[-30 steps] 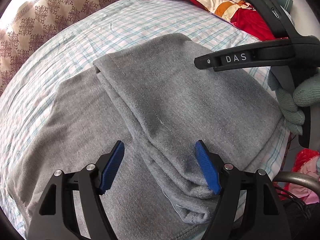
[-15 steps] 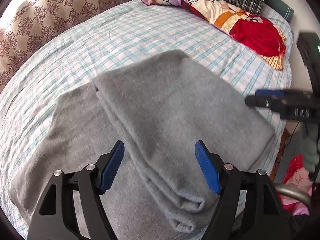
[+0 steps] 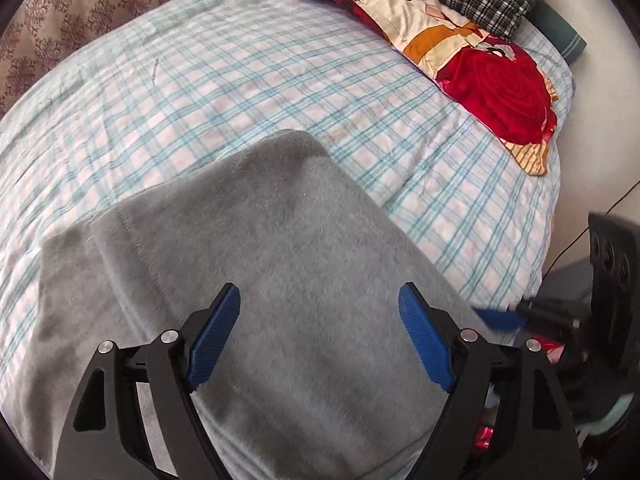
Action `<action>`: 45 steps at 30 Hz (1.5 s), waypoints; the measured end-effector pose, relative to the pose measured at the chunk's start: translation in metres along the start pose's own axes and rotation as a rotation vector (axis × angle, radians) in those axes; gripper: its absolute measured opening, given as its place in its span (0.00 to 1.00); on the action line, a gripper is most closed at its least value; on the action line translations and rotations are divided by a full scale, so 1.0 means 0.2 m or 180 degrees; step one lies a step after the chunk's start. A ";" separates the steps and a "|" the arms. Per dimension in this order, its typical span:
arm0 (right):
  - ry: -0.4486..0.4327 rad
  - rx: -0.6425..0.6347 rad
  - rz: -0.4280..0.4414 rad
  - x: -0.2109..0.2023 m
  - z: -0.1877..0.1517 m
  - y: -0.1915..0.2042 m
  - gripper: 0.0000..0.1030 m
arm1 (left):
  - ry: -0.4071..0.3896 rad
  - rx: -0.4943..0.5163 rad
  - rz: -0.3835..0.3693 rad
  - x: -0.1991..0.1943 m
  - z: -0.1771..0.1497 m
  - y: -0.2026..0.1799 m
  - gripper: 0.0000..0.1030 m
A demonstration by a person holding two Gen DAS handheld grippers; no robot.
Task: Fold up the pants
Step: 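Close the left tool on the folded end of the grey pants, then lift and fold the held end over the pants with the left tool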
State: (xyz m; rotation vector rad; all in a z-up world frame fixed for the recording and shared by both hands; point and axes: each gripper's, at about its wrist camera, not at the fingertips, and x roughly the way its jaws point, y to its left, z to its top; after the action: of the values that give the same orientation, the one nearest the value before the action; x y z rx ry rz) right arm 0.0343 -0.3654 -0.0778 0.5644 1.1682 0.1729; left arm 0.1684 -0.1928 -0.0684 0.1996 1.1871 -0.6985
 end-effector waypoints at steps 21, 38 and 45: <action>-0.0629 -0.1407 -0.0780 0.00 -0.16 0.54 0.24 | 0.0675 -0.0128 -0.0001 0.27 0.21 -0.14 0.88; -0.0747 -0.1295 -0.0275 -0.13 -0.11 0.65 0.22 | 0.0241 -0.0454 -0.0458 -0.03 0.14 0.09 0.25; -0.0792 -0.1362 0.0065 -0.18 -0.09 0.81 0.22 | -0.0109 -0.0706 -0.0778 -0.29 0.07 0.28 0.22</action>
State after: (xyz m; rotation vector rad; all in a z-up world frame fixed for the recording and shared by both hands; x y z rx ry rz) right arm 0.0282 -0.2374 0.0284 0.2115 0.8496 0.3503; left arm 0.2005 -0.1337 -0.0227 -0.1450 1.2581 -0.7729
